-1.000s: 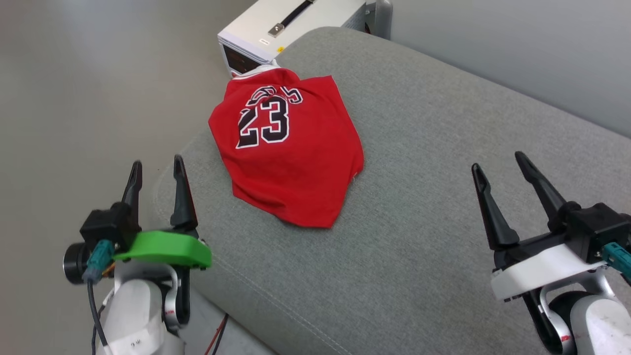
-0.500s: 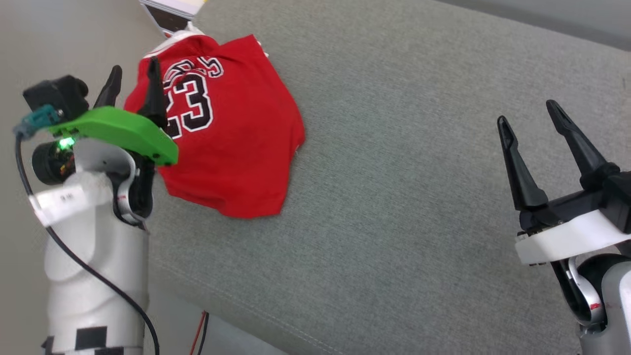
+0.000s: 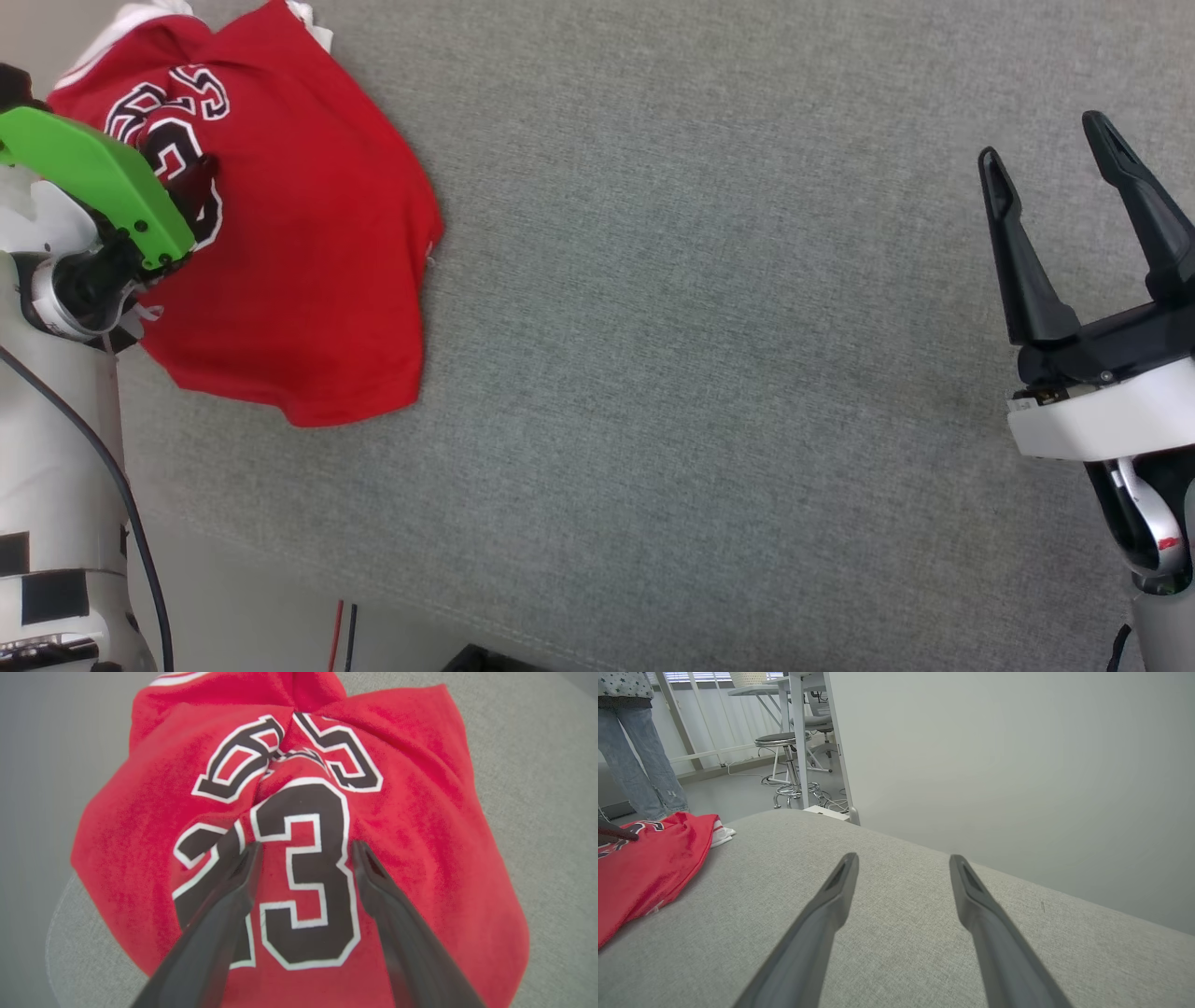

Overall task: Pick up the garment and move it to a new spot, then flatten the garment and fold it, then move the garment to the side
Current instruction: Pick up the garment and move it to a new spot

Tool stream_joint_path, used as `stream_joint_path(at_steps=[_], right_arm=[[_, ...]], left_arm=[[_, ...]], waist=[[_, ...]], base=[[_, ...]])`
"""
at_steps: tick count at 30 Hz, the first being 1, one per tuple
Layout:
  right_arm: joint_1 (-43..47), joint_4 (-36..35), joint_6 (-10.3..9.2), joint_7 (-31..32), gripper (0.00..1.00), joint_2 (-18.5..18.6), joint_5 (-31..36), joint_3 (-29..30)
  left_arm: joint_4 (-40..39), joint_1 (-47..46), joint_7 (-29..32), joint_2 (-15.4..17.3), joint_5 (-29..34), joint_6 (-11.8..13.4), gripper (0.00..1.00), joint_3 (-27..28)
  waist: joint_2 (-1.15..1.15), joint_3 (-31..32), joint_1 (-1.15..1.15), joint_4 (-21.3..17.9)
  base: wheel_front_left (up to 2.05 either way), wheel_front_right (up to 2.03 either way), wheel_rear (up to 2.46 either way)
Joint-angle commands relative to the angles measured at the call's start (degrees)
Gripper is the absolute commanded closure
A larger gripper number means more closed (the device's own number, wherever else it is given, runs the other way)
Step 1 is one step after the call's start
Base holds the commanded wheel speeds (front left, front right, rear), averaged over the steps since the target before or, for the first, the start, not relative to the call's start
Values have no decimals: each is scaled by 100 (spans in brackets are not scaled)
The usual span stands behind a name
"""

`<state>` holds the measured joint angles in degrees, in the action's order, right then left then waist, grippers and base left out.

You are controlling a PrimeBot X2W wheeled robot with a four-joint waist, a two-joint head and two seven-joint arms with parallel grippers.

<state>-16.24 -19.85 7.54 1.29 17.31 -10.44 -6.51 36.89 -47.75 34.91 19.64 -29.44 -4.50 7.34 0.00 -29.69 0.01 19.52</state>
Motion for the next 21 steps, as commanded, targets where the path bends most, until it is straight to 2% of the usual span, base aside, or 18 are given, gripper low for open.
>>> stream_joint_path(at_steps=[1,6,11,12,13,14,19,20,21], right_arm=[[-105,-50,-5,16,0,45,-54,9],[-139,-101,-5,45,0,116,-99,40],[-144,-126,-5,78,0,149,-137,75],[-148,-134,-5,85,0,154,-141,81],[-151,-138,-5,89,0,157,-144,86],[-153,-143,-5,97,0,159,-147,90],[-138,-117,-5,77,0,119,-151,95],[-123,-92,-5,58,0,95,-157,98],[-77,-20,-5,0,0,26,-164,95]], left_arm=[[68,-98,89,25,-46,76,0,14],[354,41,614,13,-143,257,0,8],[498,227,1061,-107,-295,326,0,-11],[507,247,1107,-144,-347,359,38,18],[508,262,1163,-171,-381,370,65,22],[498,279,1219,-185,-403,383,100,20],[357,288,1094,-123,-427,461,100,93],[304,293,1032,-82,-390,479,100,88],[153,274,711,90,-273,526,100,128]], waist=[[0,-340,-1,-256],[0,-458,-1,-309],[0,-473,-1,-323],[0,-469,-1,-325],[0,-462,-1,-327],[0,-450,-1,-329],[0,-310,-1,-337],[0,-251,-1,-337],[0,-82,-1,-338]], base=[[0,0,0],[0,0,0],[0,0,0],[0,0,0],[0,0,0],[0,0,0],[0,0,0],[0,0,0],[0,0,0]])
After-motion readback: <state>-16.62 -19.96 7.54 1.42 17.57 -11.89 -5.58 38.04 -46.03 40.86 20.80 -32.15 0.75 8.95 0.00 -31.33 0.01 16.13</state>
